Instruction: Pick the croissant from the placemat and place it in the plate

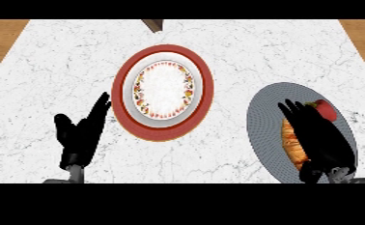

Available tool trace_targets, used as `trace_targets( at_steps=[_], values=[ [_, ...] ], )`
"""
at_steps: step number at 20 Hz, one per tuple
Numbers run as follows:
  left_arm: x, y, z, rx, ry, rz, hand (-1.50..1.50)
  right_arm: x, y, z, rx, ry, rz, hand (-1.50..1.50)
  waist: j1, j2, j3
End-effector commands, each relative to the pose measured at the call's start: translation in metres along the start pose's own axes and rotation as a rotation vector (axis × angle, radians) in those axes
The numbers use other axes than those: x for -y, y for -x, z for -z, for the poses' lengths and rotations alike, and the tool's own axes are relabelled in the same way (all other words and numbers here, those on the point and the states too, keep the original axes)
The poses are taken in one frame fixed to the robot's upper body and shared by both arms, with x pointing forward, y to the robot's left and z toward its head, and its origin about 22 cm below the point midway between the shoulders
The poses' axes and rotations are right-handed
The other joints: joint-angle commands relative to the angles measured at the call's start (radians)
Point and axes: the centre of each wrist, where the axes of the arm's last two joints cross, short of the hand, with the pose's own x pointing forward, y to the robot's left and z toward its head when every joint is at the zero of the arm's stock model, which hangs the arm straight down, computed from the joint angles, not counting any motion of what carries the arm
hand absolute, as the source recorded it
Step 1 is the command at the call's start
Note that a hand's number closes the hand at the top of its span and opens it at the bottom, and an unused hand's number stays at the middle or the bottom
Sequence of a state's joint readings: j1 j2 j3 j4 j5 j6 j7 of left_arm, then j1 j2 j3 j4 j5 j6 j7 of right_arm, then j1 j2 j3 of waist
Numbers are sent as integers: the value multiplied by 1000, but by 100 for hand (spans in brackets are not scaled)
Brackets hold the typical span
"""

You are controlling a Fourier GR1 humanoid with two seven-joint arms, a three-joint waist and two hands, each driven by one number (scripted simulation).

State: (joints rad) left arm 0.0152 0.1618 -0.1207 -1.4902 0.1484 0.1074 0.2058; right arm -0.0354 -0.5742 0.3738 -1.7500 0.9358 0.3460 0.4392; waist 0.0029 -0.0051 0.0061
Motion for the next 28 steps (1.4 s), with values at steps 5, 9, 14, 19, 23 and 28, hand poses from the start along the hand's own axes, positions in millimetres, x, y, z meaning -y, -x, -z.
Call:
trace_targets(
  at_steps=[5,9,14,19,23,28],
  values=[
    [5,17,0,-70,13,-12,0,-27,2,8,60,-75,-138,150,-2,5,-6],
    [9,2,-2,-72,17,-13,0,-43,11,10,60,-36,-159,150,-3,4,-6],
    [5,17,-2,-71,8,-22,0,-20,3,9,81,37,-166,150,-4,4,-6],
    [14,3,0,-27,51,-5,0,-4,-155,-7,65,91,228,150,51,10,-8],
    [15,4,1,-30,65,18,0,26,-179,-18,62,283,344,150,81,5,-6],
    [17,2,4,-44,82,16,0,55,-202,-30,13,551,432,150,105,-5,-10]
  ],
)
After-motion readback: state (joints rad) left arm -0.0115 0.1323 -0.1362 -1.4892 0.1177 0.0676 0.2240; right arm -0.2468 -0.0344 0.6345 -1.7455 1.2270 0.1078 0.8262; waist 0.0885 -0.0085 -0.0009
